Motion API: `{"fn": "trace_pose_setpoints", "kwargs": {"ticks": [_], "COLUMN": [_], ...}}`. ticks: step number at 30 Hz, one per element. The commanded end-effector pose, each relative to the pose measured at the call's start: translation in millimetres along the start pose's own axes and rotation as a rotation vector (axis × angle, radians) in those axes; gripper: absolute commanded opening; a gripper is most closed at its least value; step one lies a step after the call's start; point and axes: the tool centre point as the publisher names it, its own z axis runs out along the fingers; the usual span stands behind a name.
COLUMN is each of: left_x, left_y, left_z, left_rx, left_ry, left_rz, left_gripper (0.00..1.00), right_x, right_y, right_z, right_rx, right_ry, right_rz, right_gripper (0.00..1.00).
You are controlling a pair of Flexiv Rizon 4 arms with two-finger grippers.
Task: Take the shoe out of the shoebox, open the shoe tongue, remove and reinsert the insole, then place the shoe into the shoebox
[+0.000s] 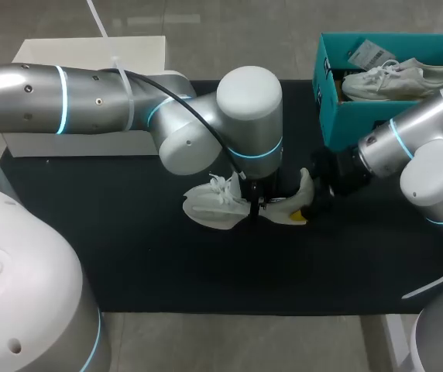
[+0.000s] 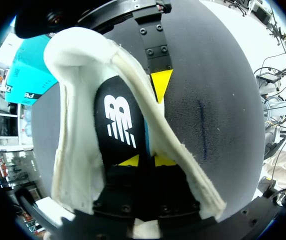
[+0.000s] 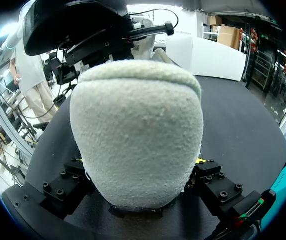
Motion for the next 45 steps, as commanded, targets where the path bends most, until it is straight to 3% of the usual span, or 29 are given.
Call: {"fn": "trace_pose_setpoints", "kwargs": {"ticks": [1,21,35,45], "left_x": [-7.3,-8.4,-19.3,-28.8], "left_y": [4,5,14,24], "left_z": [58,-25,-48,-74], "left_rx": [0.012,0.236,0.374,0.569], "left_ry": [-0.004,0.073,0.176,0.286], "left_rz": [-0.006,-0.153,-0.261,-0.359], "left_gripper": [0.0,0.0,0.0,0.0], "right_x": [0.1,0.1,0.1,0.1], "right_y": [-1.8,-1.8,-1.8,-1.8], "right_z": [6,6,6,6], "right_rx": [0.0,0.0,0.0,0.0], "right_ry": [0.004,0.004,0.004,0.004], "right_rz": [-0.001,-0.001,-0.001,-0.001], "right_gripper": [0.0,0.0,0.0,0.0]}}
